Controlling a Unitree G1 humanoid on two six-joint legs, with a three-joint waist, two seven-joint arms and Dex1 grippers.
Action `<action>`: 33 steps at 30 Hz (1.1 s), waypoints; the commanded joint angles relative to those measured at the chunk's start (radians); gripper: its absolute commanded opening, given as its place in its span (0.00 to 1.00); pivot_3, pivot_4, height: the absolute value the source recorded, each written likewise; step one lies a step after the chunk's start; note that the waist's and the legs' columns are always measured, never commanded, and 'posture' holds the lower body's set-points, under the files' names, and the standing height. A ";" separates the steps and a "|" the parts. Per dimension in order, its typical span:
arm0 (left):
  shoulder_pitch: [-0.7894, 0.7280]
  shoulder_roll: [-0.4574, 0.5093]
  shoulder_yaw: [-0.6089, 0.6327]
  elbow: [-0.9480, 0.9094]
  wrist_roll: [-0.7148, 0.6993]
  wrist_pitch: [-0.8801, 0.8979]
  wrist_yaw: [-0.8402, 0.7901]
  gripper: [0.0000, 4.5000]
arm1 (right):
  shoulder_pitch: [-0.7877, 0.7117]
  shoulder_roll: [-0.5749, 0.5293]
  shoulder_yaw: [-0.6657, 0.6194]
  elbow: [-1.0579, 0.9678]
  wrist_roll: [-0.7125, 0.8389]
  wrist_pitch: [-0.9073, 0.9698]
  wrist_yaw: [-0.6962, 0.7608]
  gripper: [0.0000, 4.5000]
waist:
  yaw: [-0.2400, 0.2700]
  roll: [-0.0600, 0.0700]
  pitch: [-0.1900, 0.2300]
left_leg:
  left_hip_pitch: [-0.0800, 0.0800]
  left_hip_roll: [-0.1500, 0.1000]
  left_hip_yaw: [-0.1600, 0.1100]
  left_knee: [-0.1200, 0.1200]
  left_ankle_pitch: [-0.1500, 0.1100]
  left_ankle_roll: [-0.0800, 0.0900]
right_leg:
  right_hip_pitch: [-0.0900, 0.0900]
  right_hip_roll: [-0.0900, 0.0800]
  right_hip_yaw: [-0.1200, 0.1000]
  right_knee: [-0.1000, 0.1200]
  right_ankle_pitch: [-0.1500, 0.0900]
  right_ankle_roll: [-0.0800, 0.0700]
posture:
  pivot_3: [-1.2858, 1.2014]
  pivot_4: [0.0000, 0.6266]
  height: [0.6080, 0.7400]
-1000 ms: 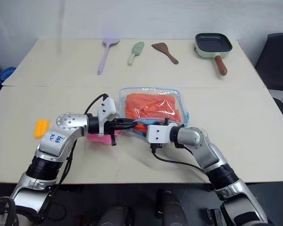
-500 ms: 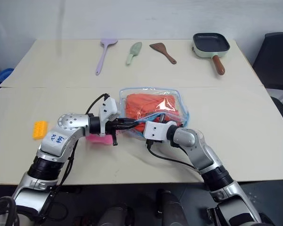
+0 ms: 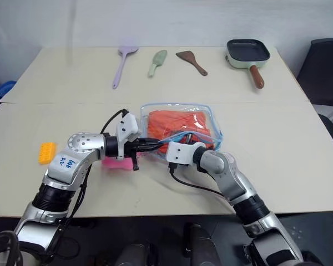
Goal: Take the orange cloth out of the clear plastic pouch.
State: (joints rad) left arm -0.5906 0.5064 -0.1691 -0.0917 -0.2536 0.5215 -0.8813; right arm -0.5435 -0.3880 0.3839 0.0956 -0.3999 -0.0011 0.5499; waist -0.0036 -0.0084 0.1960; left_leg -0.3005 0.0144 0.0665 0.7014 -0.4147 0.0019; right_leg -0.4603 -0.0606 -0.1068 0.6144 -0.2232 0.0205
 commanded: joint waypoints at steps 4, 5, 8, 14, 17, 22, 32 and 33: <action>-0.022 -0.005 0.010 -0.030 -0.011 -0.015 -0.003 0.00 | 0.000 -0.005 0.023 0.128 -0.032 0.010 -0.020 0.75 | 0.001 -0.001 -0.001 | 0.001 0.000 0.000 0.000 0.000 0.000 | 0.001 0.000 0.000 0.001 0.000 0.000 | 0.52 0.24 1.00; -0.023 -0.005 0.010 -0.028 -0.010 -0.016 -0.002 0.00 | 0.003 -0.006 0.021 0.125 -0.026 0.008 -0.017 0.69 | 0.002 -0.001 -0.001 | 0.001 0.000 0.000 0.000 0.000 0.000 | 0.001 -0.001 0.000 0.001 0.000 0.000 | 0.52 0.24 1.00; -0.023 -0.005 0.012 -0.026 -0.010 -0.017 -0.001 0.00 | 0.014 -0.013 0.021 0.119 -0.022 0.000 -0.009 0.46 | 0.003 -0.001 -0.001 | 0.000 -0.001 0.000 0.000 0.000 0.000 | 0.000 -0.001 0.000 0.001 0.000 0.000 | 0.52 0.24 1.00; -0.031 -0.014 0.012 -0.010 -0.005 -0.023 0.007 0.00 | 0.034 -0.027 0.026 0.095 -0.025 -0.008 0.005 0.00 | 0.003 -0.001 -0.001 | 0.000 0.000 -0.001 0.000 0.000 0.000 | 0.000 -0.001 0.000 0.000 0.000 0.000 | 0.52 0.24 1.00; -0.041 -0.021 0.013 0.009 0.003 -0.028 0.016 0.00 | 0.048 -0.048 0.027 0.061 -0.032 -0.009 0.020 0.00 | 0.006 -0.001 -0.001 | 0.000 0.000 -0.001 0.000 0.000 0.000 | 0.000 -0.001 0.000 0.000 0.000 0.000 | 0.52 0.24 1.00; -0.049 -0.019 0.003 0.069 0.058 -0.078 0.044 0.00 | 0.093 -0.147 0.010 -0.060 0.004 -0.077 0.098 0.00 | 0.009 -0.001 -0.001 | -0.001 -0.001 -0.002 0.000 0.000 0.000 | 0.000 -0.001 -0.001 -0.001 0.000 0.000 | 0.52 0.24 1.00; -0.102 -0.046 0.021 0.282 0.165 -0.212 0.157 0.00 | 0.282 -0.417 -0.028 -0.328 0.295 -0.319 0.413 0.00 | 0.010 -0.001 -0.001 | -0.001 0.000 -0.001 -0.001 0.000 0.000 | 0.000 0.000 -0.002 -0.002 0.000 0.000 | 0.52 0.24 1.00; -0.114 -0.055 0.026 0.305 0.171 -0.217 0.175 0.00 | 0.291 -0.442 -0.020 -0.332 0.290 -0.347 0.437 0.00 | 0.012 -0.001 -0.001 | -0.001 0.000 -0.002 -0.002 0.000 0.000 | 0.000 0.000 -0.002 -0.003 0.000 0.000 | 0.52 0.24 1.00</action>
State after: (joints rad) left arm -0.6774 0.4465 -0.1857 0.1844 -0.1102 0.3258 -0.7682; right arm -0.2735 -0.7940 0.3479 -0.1977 -0.1415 -0.2872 0.9181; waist 0.0084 -0.0096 0.1952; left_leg -0.3015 0.0137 0.0653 0.6998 -0.4146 0.0021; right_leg -0.4599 -0.0611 -0.1089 0.6116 -0.2231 0.0208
